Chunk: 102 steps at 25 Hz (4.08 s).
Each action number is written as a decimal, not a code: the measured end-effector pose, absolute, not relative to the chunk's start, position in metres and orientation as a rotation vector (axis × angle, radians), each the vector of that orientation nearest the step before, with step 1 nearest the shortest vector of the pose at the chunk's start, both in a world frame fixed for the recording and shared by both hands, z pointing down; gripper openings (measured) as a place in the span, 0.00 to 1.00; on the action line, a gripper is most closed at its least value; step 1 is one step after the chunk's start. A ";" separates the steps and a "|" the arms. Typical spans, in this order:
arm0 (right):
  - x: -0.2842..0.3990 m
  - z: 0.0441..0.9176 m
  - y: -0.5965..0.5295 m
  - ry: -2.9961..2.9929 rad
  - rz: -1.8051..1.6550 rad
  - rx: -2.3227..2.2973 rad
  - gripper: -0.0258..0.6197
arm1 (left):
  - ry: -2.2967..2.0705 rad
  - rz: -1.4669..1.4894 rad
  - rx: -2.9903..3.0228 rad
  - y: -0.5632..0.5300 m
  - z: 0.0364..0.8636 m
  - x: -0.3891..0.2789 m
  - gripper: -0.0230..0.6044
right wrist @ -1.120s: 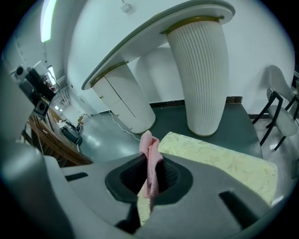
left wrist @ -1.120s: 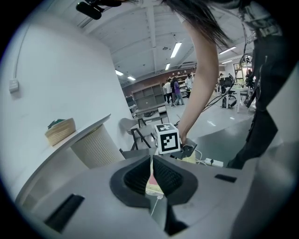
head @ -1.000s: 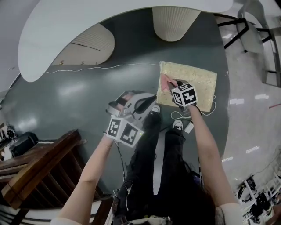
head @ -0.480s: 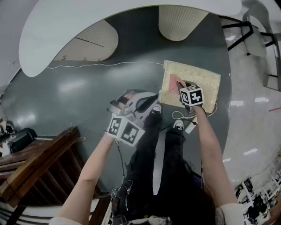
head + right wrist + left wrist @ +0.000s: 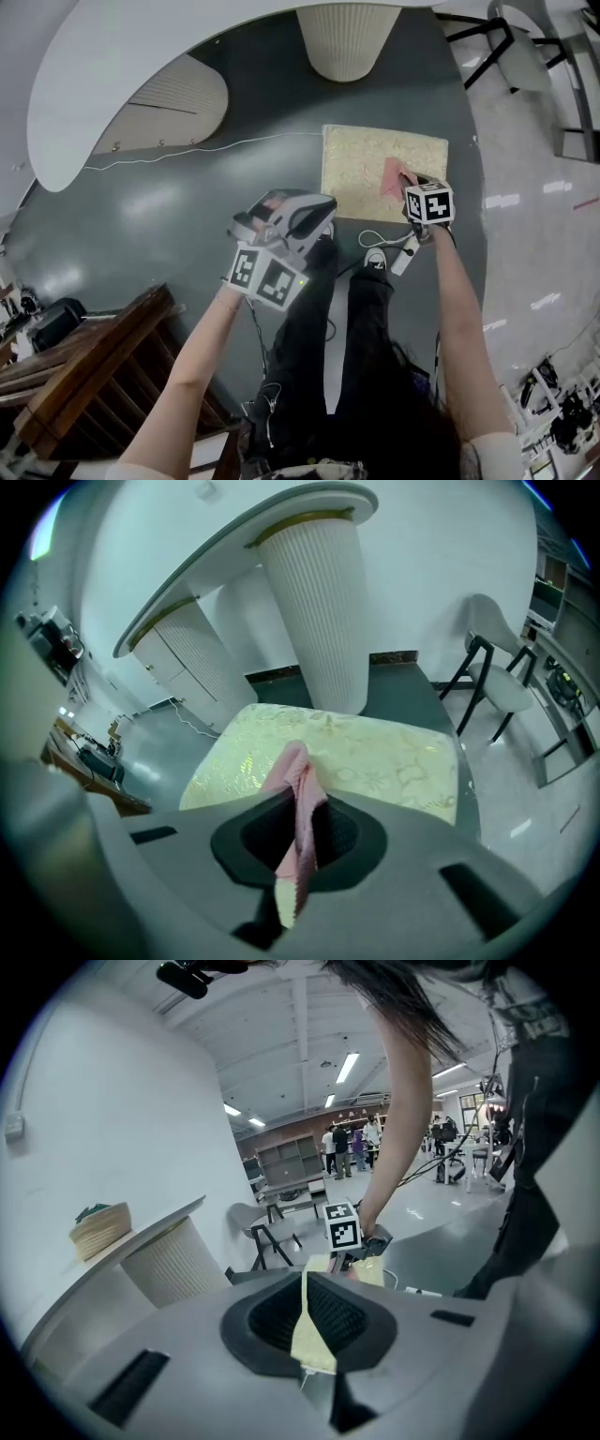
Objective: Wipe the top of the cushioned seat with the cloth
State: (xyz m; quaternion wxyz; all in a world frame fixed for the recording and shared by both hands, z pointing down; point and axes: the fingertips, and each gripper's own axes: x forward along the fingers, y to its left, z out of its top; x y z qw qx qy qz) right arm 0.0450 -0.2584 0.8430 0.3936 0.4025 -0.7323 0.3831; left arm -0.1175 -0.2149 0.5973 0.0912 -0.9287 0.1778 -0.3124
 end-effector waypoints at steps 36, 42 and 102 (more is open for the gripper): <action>-0.011 0.819 -0.197 -2.040 1.057 0.908 0.05 | 0.557 -0.946 -2.760 -0.202 0.599 -0.089 0.06; -0.080 0.832 -0.179 -2.059 1.078 0.807 0.05 | 0.578 -0.967 -2.763 -0.193 0.601 -0.118 0.06; 0.166 0.619 -0.135 -2.098 1.112 1.299 0.05 | 0.447 -0.816 -2.748 -0.144 0.480 0.045 0.06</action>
